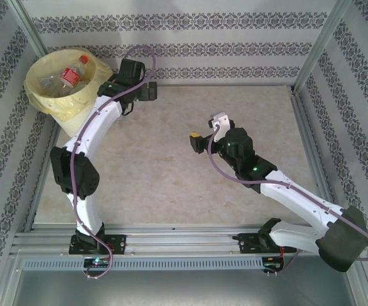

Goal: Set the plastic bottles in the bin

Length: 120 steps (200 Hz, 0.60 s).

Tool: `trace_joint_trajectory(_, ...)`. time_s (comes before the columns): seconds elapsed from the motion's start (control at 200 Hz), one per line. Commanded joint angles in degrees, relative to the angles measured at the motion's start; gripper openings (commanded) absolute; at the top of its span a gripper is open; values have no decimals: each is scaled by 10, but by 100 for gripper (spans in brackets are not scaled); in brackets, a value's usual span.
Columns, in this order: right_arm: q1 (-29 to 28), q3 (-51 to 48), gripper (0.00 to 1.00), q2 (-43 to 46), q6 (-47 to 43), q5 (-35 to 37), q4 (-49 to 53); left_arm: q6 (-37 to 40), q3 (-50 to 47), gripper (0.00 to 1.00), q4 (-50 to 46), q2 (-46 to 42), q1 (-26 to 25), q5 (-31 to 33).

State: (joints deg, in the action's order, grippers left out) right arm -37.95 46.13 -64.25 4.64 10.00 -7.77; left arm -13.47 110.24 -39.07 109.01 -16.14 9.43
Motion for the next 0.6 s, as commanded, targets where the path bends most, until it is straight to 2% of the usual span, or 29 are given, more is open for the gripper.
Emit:
trace_joint_trajectory(0.0, 9, -10, 98, 13, 22, 23, -16, 12, 17, 100, 3, 63, -1, 75)
trace_joint_trajectory(0.19, 17, -14, 98, 17, 27, 28, -13, 41, 73, 100, -13, 153, -1, 125)
trace_joint_trajectory(0.39, 23, -17, 98, 21, 33, 31, -6, 58, 176, 100, -57, 257, 5, 225)
trace_joint_trajectory(0.595, 28, -21, 98, 29, 32, 35, 1, 21, 253, 100, -115, 326, 29, 245)
